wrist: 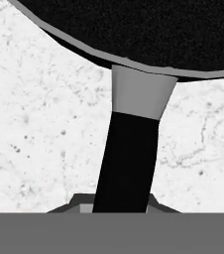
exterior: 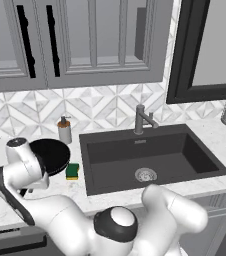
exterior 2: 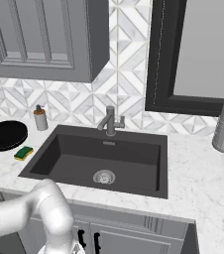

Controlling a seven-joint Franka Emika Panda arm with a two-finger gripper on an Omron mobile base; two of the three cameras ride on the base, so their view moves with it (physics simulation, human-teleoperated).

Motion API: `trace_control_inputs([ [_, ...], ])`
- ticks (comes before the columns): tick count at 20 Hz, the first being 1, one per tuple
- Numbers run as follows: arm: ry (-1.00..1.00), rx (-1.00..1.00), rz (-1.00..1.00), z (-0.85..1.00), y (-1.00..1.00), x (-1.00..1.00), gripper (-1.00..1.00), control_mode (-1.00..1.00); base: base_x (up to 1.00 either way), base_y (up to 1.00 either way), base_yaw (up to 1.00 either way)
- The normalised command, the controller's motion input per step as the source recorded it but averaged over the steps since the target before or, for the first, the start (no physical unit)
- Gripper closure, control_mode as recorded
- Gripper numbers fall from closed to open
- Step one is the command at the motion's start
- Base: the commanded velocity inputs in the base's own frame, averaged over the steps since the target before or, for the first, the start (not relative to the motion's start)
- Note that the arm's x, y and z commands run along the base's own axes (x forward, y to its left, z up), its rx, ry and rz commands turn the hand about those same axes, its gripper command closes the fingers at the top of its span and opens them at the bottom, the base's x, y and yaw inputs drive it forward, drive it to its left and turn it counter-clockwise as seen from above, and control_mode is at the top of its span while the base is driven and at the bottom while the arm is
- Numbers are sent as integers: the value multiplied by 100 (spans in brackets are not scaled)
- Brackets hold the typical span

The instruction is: Pick the pan and sponge and place them into the sink. Then turn on the water.

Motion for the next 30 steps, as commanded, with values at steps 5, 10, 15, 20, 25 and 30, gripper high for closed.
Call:
trace_control_inputs([
  [5, 1, 14, -35, 95, -6, -56, 100, -100, 0, 0, 0],
  [10, 0, 16, -52, 26, -53, -65, 100, -100, 0, 0, 0],
  [15, 0, 11, -35, 17, -88, -40, 100, -100, 0, 0, 0],
  [20, 0, 11, -12, 36, -100, -2, 100, -100, 0, 0, 0],
  [25, 0, 10, 0, 36, -99, 0, 100, -100, 0, 0, 0],
  [30, 7, 6, 1, 15, -73, 10, 100, -100, 0, 0, 0],
])
